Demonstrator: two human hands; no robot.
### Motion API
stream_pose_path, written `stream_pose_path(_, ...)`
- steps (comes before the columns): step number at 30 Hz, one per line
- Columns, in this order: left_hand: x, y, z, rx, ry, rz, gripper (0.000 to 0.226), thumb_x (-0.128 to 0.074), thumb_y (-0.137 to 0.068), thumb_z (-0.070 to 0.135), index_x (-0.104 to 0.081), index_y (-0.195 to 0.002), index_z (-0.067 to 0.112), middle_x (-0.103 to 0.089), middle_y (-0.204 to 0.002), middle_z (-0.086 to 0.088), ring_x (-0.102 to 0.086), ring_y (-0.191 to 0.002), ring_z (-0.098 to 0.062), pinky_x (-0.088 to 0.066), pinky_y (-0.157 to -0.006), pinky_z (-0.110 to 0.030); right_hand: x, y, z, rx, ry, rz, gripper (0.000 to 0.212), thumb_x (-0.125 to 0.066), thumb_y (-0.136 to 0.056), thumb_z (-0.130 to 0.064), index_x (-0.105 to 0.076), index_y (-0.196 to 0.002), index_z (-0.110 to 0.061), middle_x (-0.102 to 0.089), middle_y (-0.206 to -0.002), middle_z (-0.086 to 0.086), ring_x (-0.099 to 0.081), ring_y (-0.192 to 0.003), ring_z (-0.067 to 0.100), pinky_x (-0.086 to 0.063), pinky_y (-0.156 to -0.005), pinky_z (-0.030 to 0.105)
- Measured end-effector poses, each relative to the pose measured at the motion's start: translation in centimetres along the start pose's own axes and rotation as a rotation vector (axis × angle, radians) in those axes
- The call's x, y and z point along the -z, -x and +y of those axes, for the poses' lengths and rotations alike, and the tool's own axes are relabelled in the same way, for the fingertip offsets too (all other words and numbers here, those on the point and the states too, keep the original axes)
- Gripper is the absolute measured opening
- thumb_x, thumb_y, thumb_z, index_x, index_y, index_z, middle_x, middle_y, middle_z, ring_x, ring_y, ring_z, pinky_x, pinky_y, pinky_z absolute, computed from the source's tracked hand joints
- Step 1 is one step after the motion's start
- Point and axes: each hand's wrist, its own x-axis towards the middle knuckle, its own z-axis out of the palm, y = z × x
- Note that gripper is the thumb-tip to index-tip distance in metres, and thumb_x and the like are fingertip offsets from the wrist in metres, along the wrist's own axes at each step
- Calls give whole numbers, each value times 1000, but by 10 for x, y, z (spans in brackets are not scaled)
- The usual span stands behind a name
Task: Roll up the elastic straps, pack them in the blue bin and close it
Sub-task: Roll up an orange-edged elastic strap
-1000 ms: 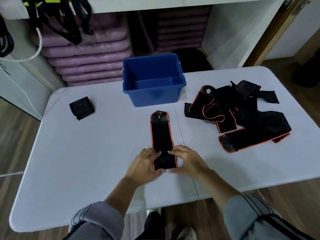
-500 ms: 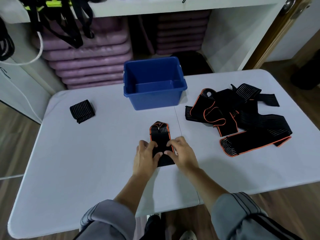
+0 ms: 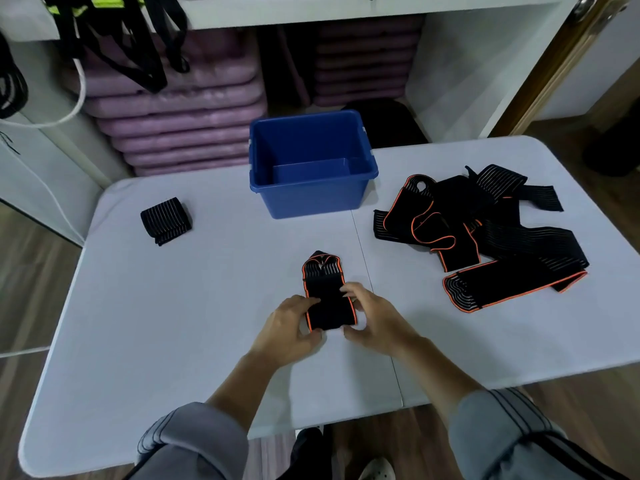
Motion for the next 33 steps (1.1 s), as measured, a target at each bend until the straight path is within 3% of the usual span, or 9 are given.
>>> stream_pose_path(4, 6, -11, 11, 254, 220, 37, 26, -55, -87, 22, -54, -111, 15, -61, -77, -3, -56, -67, -18, -42, -62, -25, 3, -14, -7, -203, -136, -14, 32, -57, -87, -40, -48, -114, -24, -65, -96, 0, -60, -85, 13, -50, -82, 35)
stream_pose_path(6, 1, -18, 17, 374, 224, 118, 23, -51, -92, 25, -57, -109, 12, -59, -87, -8, -56, -78, -22, -39, -67, -26, -6, -23, -7, -244, -63, 88, 43, -51, -86, -52, -54, -113, -18, -59, -94, 2, -56, -88, 18, -48, -83, 37)
stream_pose_path(9, -5, -23, 20, 485, 263, 210, 33, -48, -94, 36, -56, -115, 12, -56, -101, -8, -55, -98, -25, -41, -80, -30, -17, -32, -9, -262, 60, 258, 65, -36, -77, -65, -56, -118, -18, -54, -114, 4, -48, -110, 22, -41, -96, 39)
stream_pose_path(12, -5, -27, 14, 451, 272, 212, 37, -46, -94, 39, -54, -124, 19, -64, -108, -6, -59, -102, -24, -47, -87, -34, -22, -31, -9, -189, -77, 251, 56, -44, -79, -55, -46, -126, -25, -58, -120, -2, -54, -110, 20, -45, -93, 40)
stream_pose_path(16, -3, -29, 16, 430, 312, 95, 42, -38, -99, 31, -43, -139, 22, -58, -124, -3, -52, -117, -22, -37, -90, -24, -22, -30, -4, -155, -125, 210, 56, -45, -81, -51, -40, -135, -37, -59, -126, -5, -58, -108, 18, -49, -91, 41)
stream_pose_path(21, 0, -33, 16, 549, 633, 72, 38, -44, -97, 22, -47, -135, 26, -58, -128, 0, -52, -118, -17, -40, -98, -28, -23, -33, -13, -148, -147, 275, 48, -50, -80, -35, -51, -128, -27, -62, -120, -9, -57, -105, 15, -48, -90, 36)
stream_pose_path(27, 43, -40, 1, 557, 782, 209, 34, -41, -99, 19, -48, -132, 24, -56, -122, 6, -51, -112, -12, -36, -91, -24, -35, -79, -45, -103, -143, 253, 46, -51, -82, -42, -46, -127, -33, -63, -114, -9, -59, -102, 14, -50, -88, 37)
stream_pose_path(30, 80, -53, -25, 567, 753, 310, 36, -42, -98, 19, -46, -135, 21, -56, -129, 0, -51, -118, -17, -39, -104, -33, -50, -126, -70, -98, -110, 200, 42, -48, -80, -49, -39, -121, -40, -64, -107, -3, -60, -97, 21, -51, -84, 42)
stream_pose_path(33, 119, -68, -53, 571, 695, 396, 37, -43, -98, 17, -46, -135, 17, -55, -128, -3, -51, -118, -19, -38, -105, -34, -67, -171, -97, -70, -114, 124, 37, -49, -85, -39, -37, -120, -38, -63, -111, 2, -59, -99, 25, -50, -86, 45)
